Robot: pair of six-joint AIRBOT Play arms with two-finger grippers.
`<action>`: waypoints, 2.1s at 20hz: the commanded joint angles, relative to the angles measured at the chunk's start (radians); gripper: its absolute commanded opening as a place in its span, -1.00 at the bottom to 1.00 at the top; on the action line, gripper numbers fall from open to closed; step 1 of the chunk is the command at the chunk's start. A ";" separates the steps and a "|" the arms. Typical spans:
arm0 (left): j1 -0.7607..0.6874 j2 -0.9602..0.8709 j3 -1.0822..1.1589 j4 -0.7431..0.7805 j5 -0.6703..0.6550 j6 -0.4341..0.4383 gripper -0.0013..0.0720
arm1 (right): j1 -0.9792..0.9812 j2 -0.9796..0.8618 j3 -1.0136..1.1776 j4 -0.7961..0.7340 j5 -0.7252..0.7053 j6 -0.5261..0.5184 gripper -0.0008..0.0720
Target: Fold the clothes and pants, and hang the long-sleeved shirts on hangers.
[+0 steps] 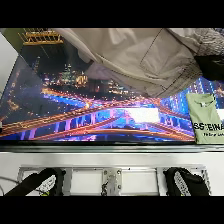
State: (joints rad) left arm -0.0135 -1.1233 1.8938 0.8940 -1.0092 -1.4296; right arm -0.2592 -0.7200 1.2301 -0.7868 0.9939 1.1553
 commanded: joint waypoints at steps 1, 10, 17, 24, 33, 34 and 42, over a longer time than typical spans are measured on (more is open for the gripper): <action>0.007 0.169 -0.001 0.004 -0.029 0.009 -0.95 | 0.001 0.109 0.014 -0.136 0.140 0.092 -0.92; -0.047 0.084 -0.187 0.004 0.023 0.009 -0.95 | 0.003 -0.013 -0.029 -0.302 0.322 0.234 -0.92; -0.184 -0.358 -0.293 0.004 0.298 0.028 -0.62 | 0.083 -0.478 -0.004 -0.361 0.003 0.234 -0.57; 0.011 -0.463 -0.175 0.100 -0.076 -0.023 0.73 | -0.071 -0.499 0.108 -0.336 0.026 0.246 0.63; -0.023 0.005 -1.147 0.310 -0.008 0.058 0.73 | -0.022 -0.296 -0.216 -0.334 0.085 0.222 0.62; -0.048 0.042 -1.213 0.310 0.026 0.068 0.73 | -0.013 -0.297 -0.228 -0.334 0.084 0.222 0.62; -0.208 0.072 -1.379 0.312 0.293 0.063 0.73 | 0.018 -0.298 -0.235 -0.335 0.072 0.222 0.63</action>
State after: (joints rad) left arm -0.1806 -1.0370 0.5537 1.2007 -0.8093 -1.3632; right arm -0.2478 -1.0191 1.0004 -1.1225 1.0679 1.3773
